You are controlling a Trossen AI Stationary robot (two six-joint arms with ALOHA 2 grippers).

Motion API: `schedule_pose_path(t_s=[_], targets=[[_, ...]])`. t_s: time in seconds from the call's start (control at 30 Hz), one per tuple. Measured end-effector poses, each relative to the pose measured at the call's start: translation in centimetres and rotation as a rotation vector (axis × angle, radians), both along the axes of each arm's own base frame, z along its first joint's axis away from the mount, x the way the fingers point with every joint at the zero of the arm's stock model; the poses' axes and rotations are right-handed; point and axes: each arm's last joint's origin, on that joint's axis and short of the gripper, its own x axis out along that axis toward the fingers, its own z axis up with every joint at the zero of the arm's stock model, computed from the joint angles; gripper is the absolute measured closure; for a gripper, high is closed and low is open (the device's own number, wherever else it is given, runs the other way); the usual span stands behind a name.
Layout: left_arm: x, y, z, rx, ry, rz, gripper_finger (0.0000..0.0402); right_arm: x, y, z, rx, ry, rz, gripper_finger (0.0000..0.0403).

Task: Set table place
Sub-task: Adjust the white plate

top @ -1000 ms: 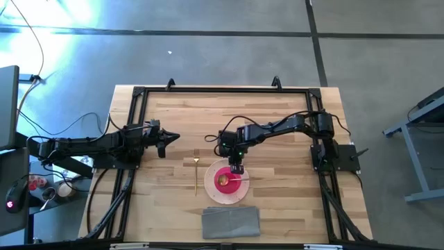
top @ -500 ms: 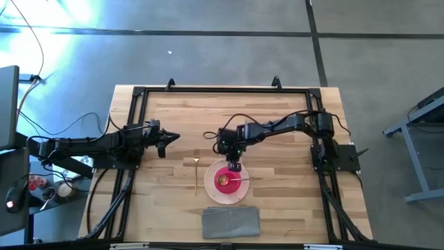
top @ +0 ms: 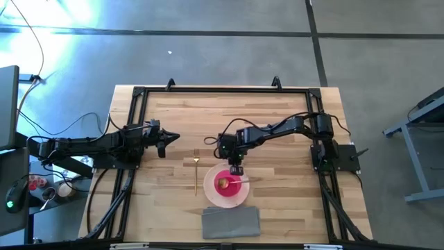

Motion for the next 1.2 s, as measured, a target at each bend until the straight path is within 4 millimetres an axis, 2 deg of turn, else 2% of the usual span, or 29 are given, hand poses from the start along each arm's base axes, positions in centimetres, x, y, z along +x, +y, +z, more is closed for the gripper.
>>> schedule_pose_path(t_s=[0.2, 0.53, 0.73, 1.03, 1.2], targets=[[0.0, 0.0, 0.0, 0.001, 0.001, 0.000, 0.0399, -0.1, -0.3, 0.2, -0.001, 0.021, -0.006, 0.0403], [0.0, 0.0, 0.0, 0.004, 0.002, -0.002, 0.0399, 1.7, -0.6, 4.0, -0.105, -0.055, 0.055, 0.0403], [0.0, 0.0, 0.0, 0.008, 0.004, -0.002, 0.0399, 0.9, 0.0, 2.9, -0.008, 0.003, 0.076, 0.0403], [0.0, 0.0, 0.0, 0.019, 0.008, -0.005, 0.0399, 0.8, 2.3, 2.4, -0.005, 0.005, 0.134, 0.0403], [0.0, 0.0, 0.0, 0.018, 0.008, -0.005, 0.0399, 0.9, 2.5, 1.3, -0.004, 0.035, 0.140, 0.0403]])
